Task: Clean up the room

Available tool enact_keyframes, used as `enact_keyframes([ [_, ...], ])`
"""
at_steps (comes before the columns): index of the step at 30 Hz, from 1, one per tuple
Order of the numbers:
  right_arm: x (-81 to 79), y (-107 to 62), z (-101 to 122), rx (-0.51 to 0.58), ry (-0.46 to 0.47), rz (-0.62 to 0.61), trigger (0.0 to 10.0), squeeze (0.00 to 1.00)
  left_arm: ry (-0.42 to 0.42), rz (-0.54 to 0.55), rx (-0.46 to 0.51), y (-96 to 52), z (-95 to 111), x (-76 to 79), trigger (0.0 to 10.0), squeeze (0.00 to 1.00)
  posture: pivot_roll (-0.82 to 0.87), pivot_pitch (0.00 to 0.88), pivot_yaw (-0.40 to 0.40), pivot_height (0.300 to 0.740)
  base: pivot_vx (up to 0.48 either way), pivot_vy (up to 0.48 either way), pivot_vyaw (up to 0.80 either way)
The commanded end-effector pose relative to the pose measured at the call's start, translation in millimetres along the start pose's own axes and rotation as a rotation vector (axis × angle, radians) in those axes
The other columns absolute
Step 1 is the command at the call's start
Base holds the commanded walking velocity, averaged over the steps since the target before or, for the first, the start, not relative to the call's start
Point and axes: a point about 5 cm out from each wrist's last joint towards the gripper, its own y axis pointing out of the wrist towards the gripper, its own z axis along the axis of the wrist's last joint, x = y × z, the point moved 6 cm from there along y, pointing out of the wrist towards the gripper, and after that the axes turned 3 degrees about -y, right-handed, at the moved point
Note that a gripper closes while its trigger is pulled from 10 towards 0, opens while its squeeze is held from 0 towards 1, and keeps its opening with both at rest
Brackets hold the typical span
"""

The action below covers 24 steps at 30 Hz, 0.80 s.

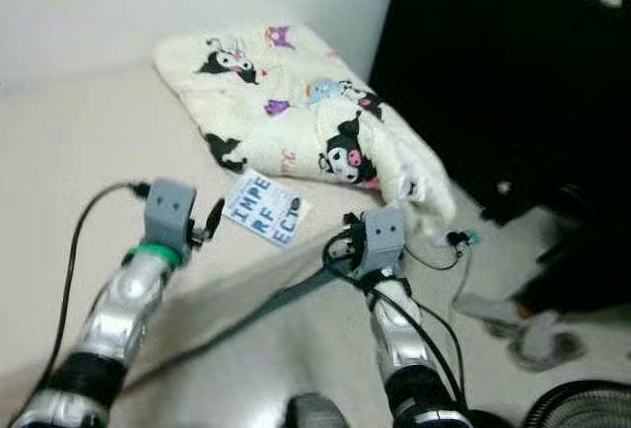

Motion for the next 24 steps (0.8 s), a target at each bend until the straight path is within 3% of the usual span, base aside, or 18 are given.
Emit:
enact_keyframes([
  [1, -3.0, -5.4, -10.8, -0.034, 0.014, -0.001, 10.0, 0.00, -0.003, 0.006, -0.026, -3.0, -8.5, -1.9, 10.0, 0.00, 0.02, 0.008, -0.020, 0.720, 0.469, 0.000, 0.00],
  [8, -2.8, -6.1, -13.2, -0.046, 0.006, -0.002, 10.0, 0.00, -0.008, 0.004, -0.029, -2.6, -9.1, -0.9, 10.0, 0.00, 0.02, 0.008, -0.021, 0.720, 0.391, 0.000, 0.00],
  [12, -3.3, -6.8, -15.8, -0.058, -0.007, -0.003, 10.0, 0.00, -0.012, -0.006, -0.033, -3.9, -11.0, 0.7, 10.0, 0.00, 0.01, 0.008, -0.020, 0.720, 0.000, 0.000, 0.00],
  [16, -3.1, -12.0, -23.4, -0.081, 0.000, -0.018, 10.0, 0.00, 0.062, -0.081, -0.083, -16.4, -31.5, 14.2, 10.0, 0.00, 0.01, 0.011, -0.014, 0.700, 0.000, 0.000, 0.00],
  [24, -2.9, -13.7, -25.9, -0.088, 0.021, -0.022, 10.0, 0.00, 0.129, -0.116, -0.075, -20.5, -33.5, 23.5, 10.0, 0.00, 0.01, 0.014, -0.012, 0.675, 0.000, 0.000, 0.00],
])
